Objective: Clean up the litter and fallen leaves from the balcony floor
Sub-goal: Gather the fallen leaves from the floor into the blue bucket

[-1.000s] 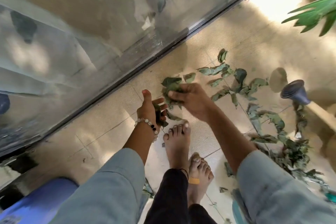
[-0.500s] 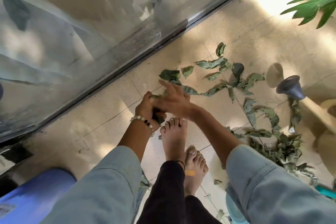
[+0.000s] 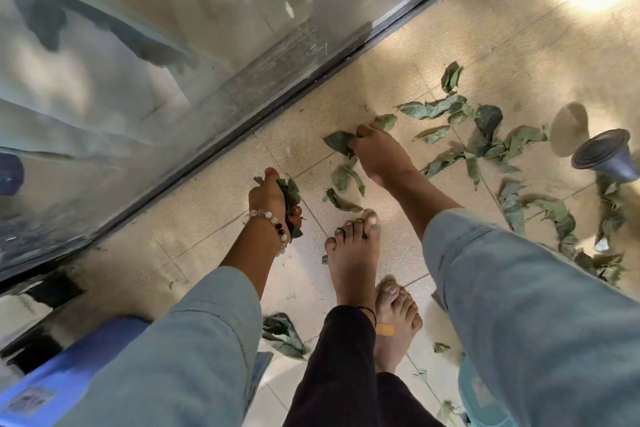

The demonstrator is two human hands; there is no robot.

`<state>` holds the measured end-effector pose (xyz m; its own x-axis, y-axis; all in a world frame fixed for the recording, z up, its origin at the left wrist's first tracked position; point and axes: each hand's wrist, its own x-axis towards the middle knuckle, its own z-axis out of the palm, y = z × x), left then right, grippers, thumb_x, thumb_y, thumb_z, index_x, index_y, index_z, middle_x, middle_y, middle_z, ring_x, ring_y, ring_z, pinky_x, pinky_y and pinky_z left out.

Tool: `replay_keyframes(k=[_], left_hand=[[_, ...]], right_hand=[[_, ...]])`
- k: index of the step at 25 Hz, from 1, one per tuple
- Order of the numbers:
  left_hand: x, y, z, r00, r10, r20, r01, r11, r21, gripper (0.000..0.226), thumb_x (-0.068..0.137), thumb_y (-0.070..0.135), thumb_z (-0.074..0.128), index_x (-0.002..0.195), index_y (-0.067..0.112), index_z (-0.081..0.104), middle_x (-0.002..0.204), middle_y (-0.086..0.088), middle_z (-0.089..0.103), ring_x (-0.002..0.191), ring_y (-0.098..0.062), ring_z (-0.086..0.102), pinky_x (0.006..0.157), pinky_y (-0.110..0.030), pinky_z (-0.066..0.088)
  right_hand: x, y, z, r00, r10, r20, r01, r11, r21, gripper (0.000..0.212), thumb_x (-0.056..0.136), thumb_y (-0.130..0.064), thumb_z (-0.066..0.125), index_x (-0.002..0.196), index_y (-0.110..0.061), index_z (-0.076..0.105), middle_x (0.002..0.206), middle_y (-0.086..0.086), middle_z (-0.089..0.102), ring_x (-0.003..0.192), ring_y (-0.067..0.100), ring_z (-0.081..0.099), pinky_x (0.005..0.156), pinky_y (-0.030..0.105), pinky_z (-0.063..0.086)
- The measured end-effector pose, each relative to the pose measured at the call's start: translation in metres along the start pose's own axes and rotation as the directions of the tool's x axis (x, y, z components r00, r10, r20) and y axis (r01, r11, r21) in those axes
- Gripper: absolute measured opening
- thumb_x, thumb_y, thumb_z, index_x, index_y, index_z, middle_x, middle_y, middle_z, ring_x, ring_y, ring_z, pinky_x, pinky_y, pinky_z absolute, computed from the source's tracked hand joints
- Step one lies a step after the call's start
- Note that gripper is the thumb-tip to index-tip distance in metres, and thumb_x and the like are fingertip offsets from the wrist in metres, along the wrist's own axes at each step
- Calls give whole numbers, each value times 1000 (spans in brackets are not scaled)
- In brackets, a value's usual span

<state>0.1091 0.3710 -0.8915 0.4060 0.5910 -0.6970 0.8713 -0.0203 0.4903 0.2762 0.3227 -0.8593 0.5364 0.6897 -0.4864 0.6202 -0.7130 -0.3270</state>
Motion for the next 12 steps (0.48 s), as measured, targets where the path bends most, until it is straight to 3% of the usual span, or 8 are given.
replay_keyframes(k=[2,4,6,8,10,12], left_hand=[[3,-3,-1,997,75,-21,-74,997,25,14,103,22,39,104,20,53,88,-5,61,77,-26,59,67,-40,46],[3,-2,1,997,55,-45,-55,998,17,15,103,24,40,104,20,54,87,-5,62,76,-26,59,67,-39,46],[6,-4,6,995,61,-79,-59,998,27,16,103,23,38,106,20,54,89,-6,63,77,-27,60,68,-40,46],[8,-6,11,997,55,-57,-54,998,18,17,103,23,38,107,19,54,90,-7,64,78,-27,60,68,-40,47],[10,-5,12,999,44,-13,-44,999,9,19,104,22,35,108,17,53,91,-9,65,78,-28,61,68,-41,48],[6,-12,21,1000,-1,31,1,1000,1,28,104,23,29,107,15,56,91,-10,66,81,-29,62,70,-41,48]], right_hand=[[-6,6,4,980,128,-150,-90,966,242,25,91,-5,52,111,-6,68,107,14,62,103,30,55,79,33,44],[-12,12,1,897,343,-277,-200,877,437,21,86,-14,65,105,-11,73,114,13,58,109,31,48,84,31,36],[-14,20,6,887,386,-253,-272,880,389,23,83,-23,68,105,-18,73,136,10,46,122,33,37,97,37,34],[-12,25,11,950,285,-127,-245,933,265,28,89,-27,61,114,-17,69,144,5,43,128,31,35,104,40,39],[-10,30,8,964,238,-116,-207,950,232,27,94,-19,55,116,-8,66,129,10,58,119,25,49,98,31,45],[-15,33,-5,910,370,-189,-268,870,414,23,94,-10,56,112,-4,67,113,10,67,101,21,63,86,20,45]])
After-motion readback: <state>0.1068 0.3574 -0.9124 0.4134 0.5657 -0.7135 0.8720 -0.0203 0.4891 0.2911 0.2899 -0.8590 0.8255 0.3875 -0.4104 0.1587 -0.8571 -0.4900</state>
